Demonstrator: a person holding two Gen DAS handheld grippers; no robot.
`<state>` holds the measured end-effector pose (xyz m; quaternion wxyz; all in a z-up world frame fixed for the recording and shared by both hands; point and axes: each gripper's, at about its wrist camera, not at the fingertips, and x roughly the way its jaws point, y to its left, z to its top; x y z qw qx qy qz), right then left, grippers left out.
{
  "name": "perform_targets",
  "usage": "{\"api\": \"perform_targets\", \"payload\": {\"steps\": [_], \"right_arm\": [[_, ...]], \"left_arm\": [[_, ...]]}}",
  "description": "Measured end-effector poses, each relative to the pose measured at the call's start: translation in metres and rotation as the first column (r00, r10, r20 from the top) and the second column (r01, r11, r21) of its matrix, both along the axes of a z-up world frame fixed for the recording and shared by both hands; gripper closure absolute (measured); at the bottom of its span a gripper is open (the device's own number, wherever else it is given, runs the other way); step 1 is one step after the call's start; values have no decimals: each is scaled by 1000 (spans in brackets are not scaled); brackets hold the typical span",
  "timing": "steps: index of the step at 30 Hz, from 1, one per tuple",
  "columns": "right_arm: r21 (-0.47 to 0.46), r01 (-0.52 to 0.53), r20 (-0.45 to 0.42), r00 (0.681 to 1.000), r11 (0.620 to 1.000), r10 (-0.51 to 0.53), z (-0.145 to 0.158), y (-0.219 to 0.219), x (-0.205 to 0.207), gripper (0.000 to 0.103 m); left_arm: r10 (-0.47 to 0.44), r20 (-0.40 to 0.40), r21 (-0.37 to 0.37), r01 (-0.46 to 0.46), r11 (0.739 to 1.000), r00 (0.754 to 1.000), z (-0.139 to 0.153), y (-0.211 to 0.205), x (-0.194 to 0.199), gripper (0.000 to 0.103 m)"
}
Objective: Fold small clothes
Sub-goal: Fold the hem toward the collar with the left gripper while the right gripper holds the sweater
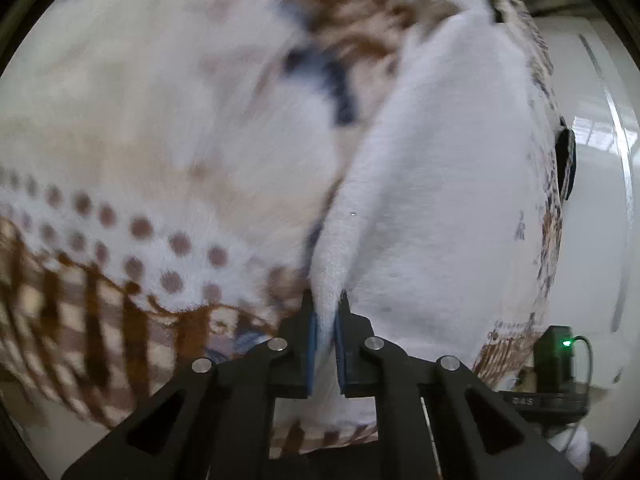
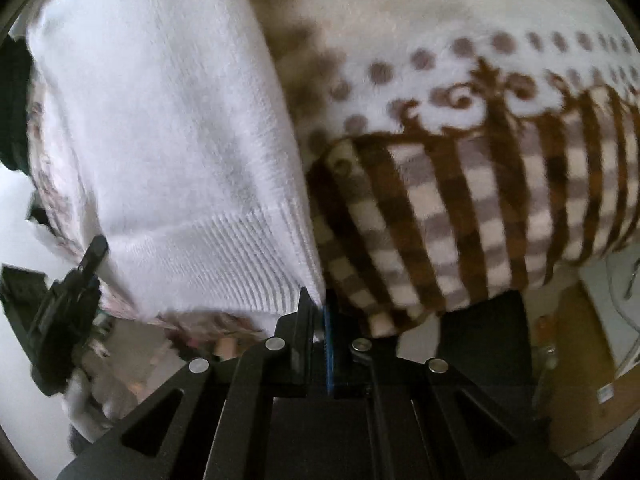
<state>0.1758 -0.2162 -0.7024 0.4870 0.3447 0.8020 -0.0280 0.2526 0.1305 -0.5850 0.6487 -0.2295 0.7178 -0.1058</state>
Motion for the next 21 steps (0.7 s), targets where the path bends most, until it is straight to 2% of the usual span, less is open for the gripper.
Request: {"api": "perform_targets", "payload": {"steps": [3,5,7,8,10,14,18,20,21], "right_arm": [[85,36,-7,999,996,-35,-14,4,3,97],[165,64,18,998,984,-68,-7,-4,6,84],[194,57,53,996,979,-68,2,-17,4,43],[205,73,99,991,976,-94,8,-24,4,39],[219,75,142,984,973,-108,10,-31,6,38],[305,46,230,966,951,-121,-5,-28,24,37],[383,-3,240,966,924,-96,-26,-4,32,37],[408,-9,239,966,913,-97,-27,10,31,36],[414,-8,236,967,910,-99,-26,13,32,38]], "left_arm": [[11,-3,-60,-11,998,1000,4,3,5,91],[14,12,-82,-13,997,1000,12,5,6,73],[36,35,-138,-31,990,999,16,10,6,39],[48,40,-167,-41,985,998,13,14,6,38],[47,29,-192,-41,980,998,4,19,10,38],[3,-4,-235,-4,972,1000,-31,2,16,38],[-41,15,-260,44,965,999,-32,-14,17,38],[-56,27,-261,61,963,998,-26,-19,15,39],[-59,30,-261,64,963,998,-22,-23,16,62]]}}
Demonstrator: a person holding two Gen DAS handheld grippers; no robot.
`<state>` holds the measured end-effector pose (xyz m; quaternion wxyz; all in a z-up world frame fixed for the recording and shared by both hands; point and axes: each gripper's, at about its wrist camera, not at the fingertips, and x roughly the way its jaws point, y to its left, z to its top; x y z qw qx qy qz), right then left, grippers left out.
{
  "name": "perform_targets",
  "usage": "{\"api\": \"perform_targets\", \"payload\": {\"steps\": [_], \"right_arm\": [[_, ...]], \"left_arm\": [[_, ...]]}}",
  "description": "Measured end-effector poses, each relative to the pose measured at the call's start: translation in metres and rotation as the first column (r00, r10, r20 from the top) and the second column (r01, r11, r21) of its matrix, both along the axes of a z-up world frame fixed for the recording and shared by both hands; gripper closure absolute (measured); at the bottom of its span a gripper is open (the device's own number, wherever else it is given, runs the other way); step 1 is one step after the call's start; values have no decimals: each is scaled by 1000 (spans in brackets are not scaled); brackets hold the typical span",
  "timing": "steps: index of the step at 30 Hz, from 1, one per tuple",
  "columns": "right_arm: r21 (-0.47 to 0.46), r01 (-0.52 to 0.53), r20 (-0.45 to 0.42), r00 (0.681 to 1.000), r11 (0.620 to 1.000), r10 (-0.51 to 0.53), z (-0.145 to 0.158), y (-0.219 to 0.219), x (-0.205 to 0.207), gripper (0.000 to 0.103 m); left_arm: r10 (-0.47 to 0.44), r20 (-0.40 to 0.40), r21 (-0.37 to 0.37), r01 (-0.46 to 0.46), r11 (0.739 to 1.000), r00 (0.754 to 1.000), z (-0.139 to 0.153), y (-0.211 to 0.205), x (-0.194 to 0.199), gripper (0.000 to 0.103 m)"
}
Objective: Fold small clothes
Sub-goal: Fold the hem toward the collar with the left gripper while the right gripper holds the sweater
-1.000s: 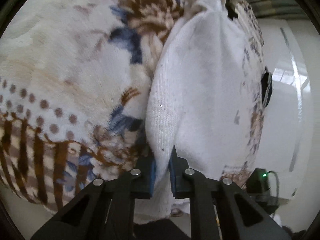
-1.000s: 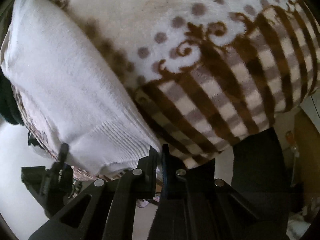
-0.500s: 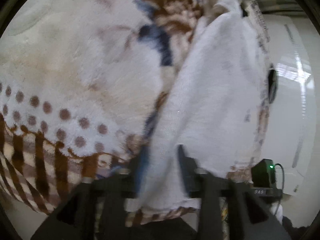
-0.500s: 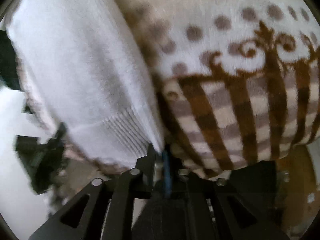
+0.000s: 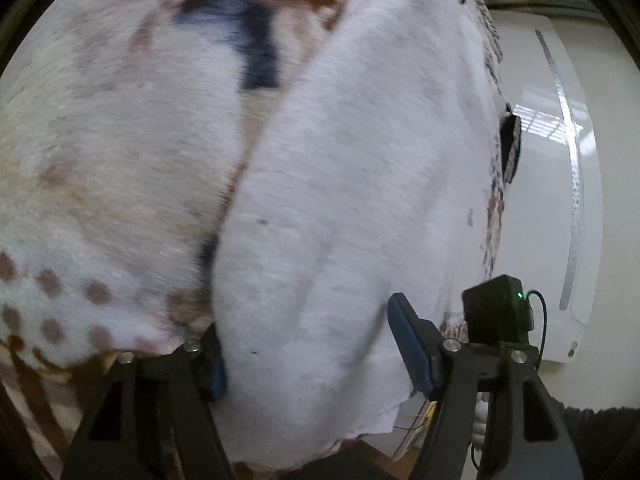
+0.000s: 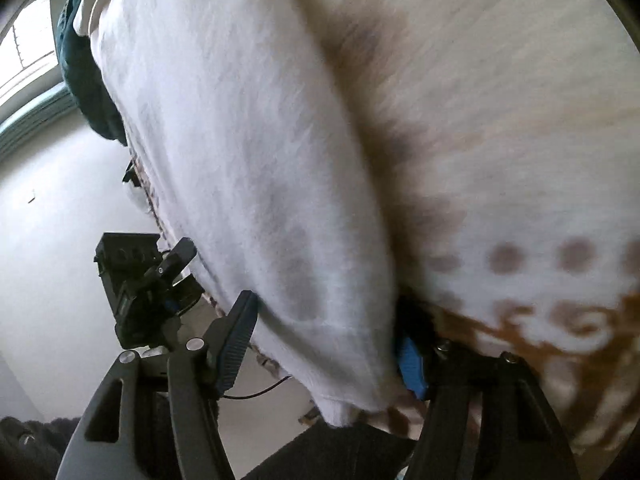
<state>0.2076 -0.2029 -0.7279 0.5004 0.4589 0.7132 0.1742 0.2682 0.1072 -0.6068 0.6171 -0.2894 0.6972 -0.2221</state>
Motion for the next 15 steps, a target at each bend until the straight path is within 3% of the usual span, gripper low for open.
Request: {"api": "perform_targets", "payload": {"steps": [1,2,6,10,15], "right_arm": [[6,6,-3,1000,1000,-6,-1,11,0,59],[16,21,-14,1000,1000,-21,2,16,-2,87],[8,74,-17,997,997,-74,29,26,-2,88],[22,68,46,997,997,-69,84,28,11,88],[36,98,155,983,995,-102,161,18,61,88]], "left_arm": [[-8,-8,5,8,1000,1000,2,-2,-2,90],[1,-18,-3,-1,1000,1000,7,-2,-3,90],[110,-77,-56,-114,992,991,30,11,-3,91],[174,-100,-136,-187,973,980,70,21,12,92],[226,-65,-184,-234,955,972,115,8,75,91]]}}
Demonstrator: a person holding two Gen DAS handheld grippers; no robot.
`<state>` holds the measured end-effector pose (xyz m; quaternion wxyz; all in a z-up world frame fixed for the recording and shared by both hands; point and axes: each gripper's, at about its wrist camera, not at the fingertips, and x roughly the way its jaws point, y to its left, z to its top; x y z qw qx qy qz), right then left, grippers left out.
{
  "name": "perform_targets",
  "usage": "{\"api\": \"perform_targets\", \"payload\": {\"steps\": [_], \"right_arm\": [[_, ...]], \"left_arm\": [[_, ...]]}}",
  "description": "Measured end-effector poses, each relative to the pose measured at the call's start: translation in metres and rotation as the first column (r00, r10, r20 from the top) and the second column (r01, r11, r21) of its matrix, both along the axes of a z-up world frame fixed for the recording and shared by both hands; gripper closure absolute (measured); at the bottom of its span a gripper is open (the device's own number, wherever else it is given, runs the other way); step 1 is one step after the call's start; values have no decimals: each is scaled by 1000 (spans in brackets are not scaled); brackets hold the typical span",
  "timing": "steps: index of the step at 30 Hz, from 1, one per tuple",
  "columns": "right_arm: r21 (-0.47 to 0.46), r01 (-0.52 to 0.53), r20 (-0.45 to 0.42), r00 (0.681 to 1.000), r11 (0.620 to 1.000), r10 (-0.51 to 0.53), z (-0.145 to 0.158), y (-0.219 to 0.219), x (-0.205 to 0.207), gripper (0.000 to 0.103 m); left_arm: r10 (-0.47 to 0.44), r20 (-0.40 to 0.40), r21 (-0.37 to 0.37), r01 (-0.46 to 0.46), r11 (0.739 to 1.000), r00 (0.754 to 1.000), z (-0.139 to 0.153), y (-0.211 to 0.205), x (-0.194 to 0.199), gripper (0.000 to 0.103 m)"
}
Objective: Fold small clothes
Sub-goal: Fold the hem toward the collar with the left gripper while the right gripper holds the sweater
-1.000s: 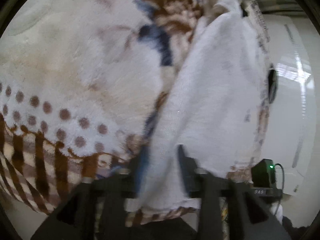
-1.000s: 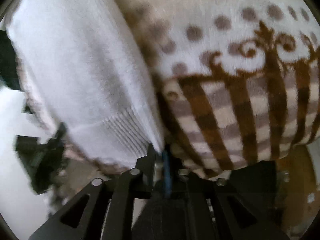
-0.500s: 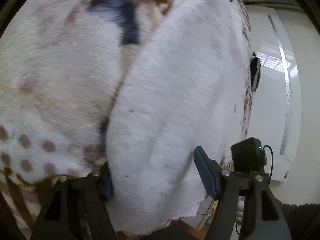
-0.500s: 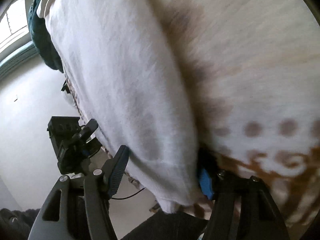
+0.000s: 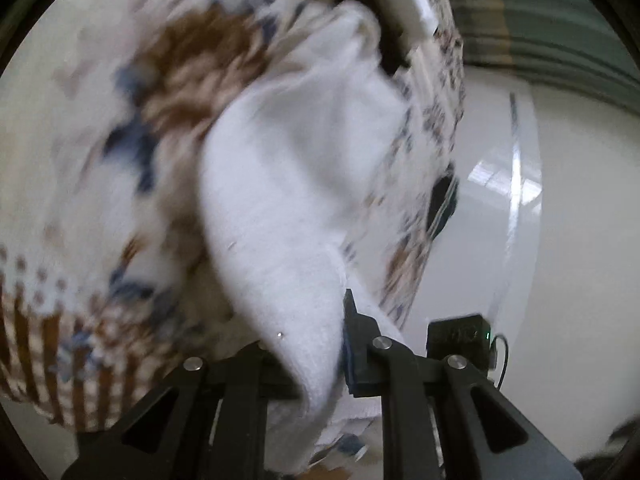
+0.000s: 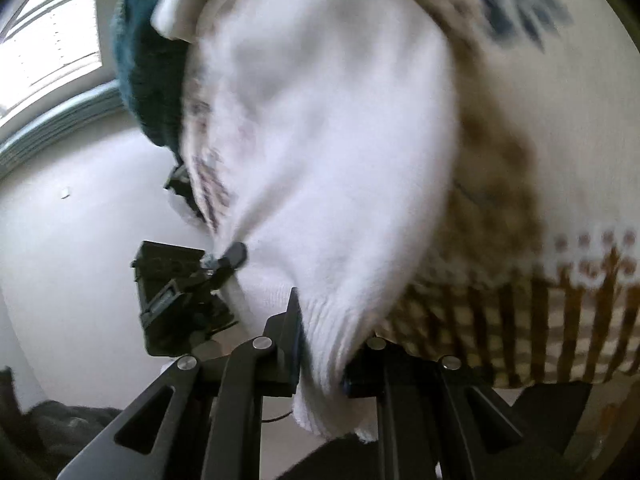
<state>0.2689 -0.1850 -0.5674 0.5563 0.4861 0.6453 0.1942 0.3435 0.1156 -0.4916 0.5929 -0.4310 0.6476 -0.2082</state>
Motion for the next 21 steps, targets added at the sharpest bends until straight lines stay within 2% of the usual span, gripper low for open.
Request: {"api": "perform_targets", "payload": {"steps": [4,6,9,11,12,15,17,19,21], "right_arm": [[-8,67,91,994,998,-66,27,-26,76,88],[-27,91,134,987,995,-87,34,-41,117,88],[-25,122,149,982,992,-117,26,-59,182,88],[-26,143,143,980,989,-138,8,-81,228,86],[-40,162,130,979,986,-156,-1,-87,251,83],[-34,220,78,973,975,-216,-27,-110,291,70],[19,266,86,960,964,-267,-34,-127,311,51],[48,292,100,950,955,-296,-35,-133,325,49],[15,277,121,953,961,-276,-27,-137,331,48]], "left_arm": [[50,69,-49,-47,998,996,10,-15,71,91],[56,121,-8,-56,998,991,10,-25,115,90],[66,141,13,-69,998,988,-5,-33,170,86],[86,139,-9,-86,996,987,-20,-32,200,75],[94,136,-8,-94,996,986,-25,-30,212,63],[155,134,-58,-148,987,979,-37,-27,239,53],[212,141,-95,-200,975,967,-39,-18,250,48],[249,141,-90,-238,967,958,-40,-9,257,47],[254,156,-50,-249,967,955,-39,-4,256,47]]}}
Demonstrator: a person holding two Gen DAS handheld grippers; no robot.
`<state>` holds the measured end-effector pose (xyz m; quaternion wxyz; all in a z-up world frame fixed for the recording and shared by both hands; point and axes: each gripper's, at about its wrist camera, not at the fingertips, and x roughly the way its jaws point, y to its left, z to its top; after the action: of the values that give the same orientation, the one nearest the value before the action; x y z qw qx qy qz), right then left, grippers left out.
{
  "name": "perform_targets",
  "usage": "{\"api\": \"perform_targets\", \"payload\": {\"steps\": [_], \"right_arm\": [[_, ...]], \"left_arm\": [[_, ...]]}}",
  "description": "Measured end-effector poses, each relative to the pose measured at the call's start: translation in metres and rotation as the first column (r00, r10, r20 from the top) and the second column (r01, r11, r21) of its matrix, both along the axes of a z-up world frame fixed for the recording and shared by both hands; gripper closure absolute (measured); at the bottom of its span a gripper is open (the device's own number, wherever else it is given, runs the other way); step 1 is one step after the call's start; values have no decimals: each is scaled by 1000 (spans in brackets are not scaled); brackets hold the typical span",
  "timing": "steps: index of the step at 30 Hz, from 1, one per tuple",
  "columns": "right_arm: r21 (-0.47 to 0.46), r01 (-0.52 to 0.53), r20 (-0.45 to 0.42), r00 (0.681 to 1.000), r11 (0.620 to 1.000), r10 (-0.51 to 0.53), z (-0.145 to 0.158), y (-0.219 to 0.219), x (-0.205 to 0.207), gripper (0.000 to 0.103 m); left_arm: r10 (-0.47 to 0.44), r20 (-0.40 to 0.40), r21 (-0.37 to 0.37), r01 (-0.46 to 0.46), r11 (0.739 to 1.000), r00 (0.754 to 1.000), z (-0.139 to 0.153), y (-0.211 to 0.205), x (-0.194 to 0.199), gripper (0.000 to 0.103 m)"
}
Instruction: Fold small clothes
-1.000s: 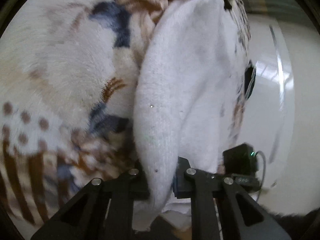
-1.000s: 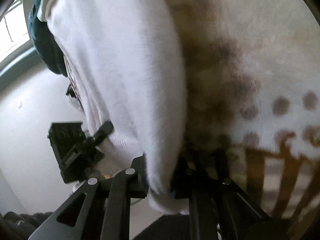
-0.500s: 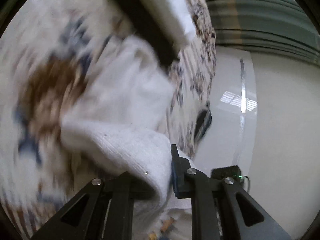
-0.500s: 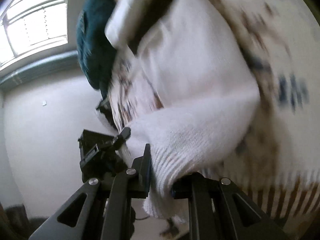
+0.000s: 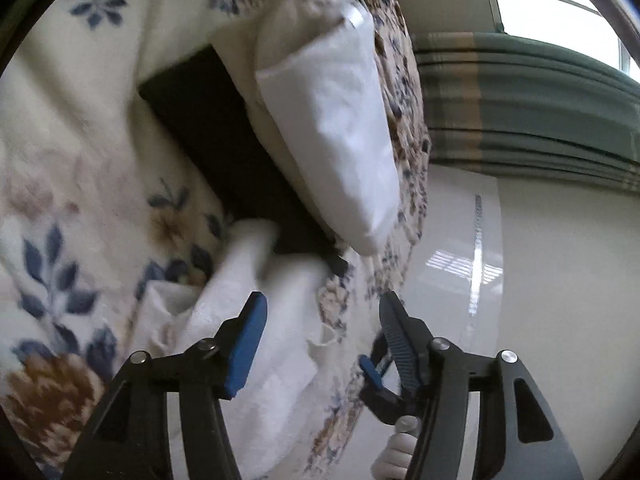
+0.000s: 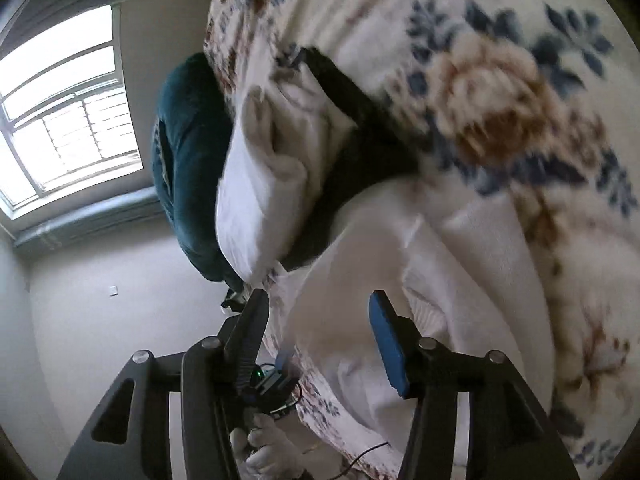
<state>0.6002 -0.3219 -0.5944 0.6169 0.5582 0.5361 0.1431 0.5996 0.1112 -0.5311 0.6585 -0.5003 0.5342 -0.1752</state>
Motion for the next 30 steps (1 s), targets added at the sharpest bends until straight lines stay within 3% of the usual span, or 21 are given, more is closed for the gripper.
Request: {"api": "perform_targets", "payload": {"steps": [2,4,6,7,8,9,10,12,13,16,18,19,20,21,24,27,29,30], "right_arm": [[-102,-50,18,998,994,52,8,1,1,48],[-235,-107,6,994,966,112,12,1,-7,48],[-347,-168,-24,985,923,170,10,4,-23,48],[-389,-191,-41,981,901,190,6,7,-27,48],[-410,-217,-45,975,886,218,3,10,-33,48],[-424,-244,-57,968,872,243,-2,15,-36,48],[-442,-268,-71,962,856,265,-6,20,-39,48],[-488,-285,-81,956,825,282,-13,27,-39,68],[-508,-280,-83,957,815,278,-13,28,-39,100],[-569,-207,-59,976,796,211,0,14,-43,99],[-604,-152,-43,987,783,158,10,0,-44,100],[-615,-137,-43,989,776,140,11,-5,-44,100],[-633,-131,-55,991,763,124,10,-11,-43,100],[-630,-132,-64,991,765,118,7,-15,-42,100],[-627,-167,-124,986,761,114,-7,-20,-38,100],[-577,-226,-159,974,785,163,-18,-16,-29,98],[-567,-227,-145,974,792,176,-14,-17,-26,88],[-578,-223,-130,975,785,181,-10,-17,-25,82]], "left_arm": [[-38,38,120,33,992,999,10,1,-8,47],[-131,72,259,108,960,989,18,-14,-16,47],[-293,85,443,228,867,952,22,-44,-22,47],[-345,83,479,266,837,935,21,-55,-19,47],[-431,57,562,328,759,900,18,-75,-22,47],[-477,39,611,356,707,878,14,-89,-20,49],[-517,31,638,381,669,856,10,-101,-22,58],[-564,-8,689,413,596,826,-2,-117,-22,95],[-563,-8,683,416,601,827,-6,-115,-19,95],[-503,20,678,358,642,864,5,-92,-21,96],[-435,20,696,300,653,900,9,-71,-20,96],[-410,8,681,296,670,912,5,-65,-18,96],[-357,-5,639,277,717,934,-5,-51,-16,96],[-320,-18,618,262,741,947,-9,-43,-16,96],[-245,-52,582,228,781,968,-15,-27,-16,98],[-256,-53,582,238,777,965,-4,-32,-13,95],[-300,-22,595,254,763,954,8,-43,-10,80],[-332,-3,613,264,745,943,15,-53,-6,58]]}}
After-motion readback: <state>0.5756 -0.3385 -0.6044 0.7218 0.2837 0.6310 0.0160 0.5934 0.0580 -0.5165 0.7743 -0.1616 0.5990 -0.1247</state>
